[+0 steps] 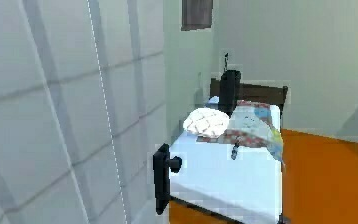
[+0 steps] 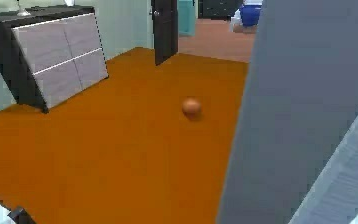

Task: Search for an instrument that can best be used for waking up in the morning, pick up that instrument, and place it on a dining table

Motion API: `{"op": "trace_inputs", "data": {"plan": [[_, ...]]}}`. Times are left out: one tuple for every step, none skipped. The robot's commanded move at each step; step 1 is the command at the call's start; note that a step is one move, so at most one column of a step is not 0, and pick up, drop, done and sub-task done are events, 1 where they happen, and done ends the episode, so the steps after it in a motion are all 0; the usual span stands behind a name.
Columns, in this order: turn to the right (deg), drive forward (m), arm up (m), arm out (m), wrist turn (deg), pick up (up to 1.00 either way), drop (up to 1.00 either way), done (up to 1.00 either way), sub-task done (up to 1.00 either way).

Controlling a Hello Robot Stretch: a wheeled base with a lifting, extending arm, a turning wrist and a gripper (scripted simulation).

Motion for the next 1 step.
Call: {"op": "trace_inputs", "data": {"plan": [[45.0,0.00,0.00,0.00,0.0,0.00,0.00,0.00,0.00]]}}
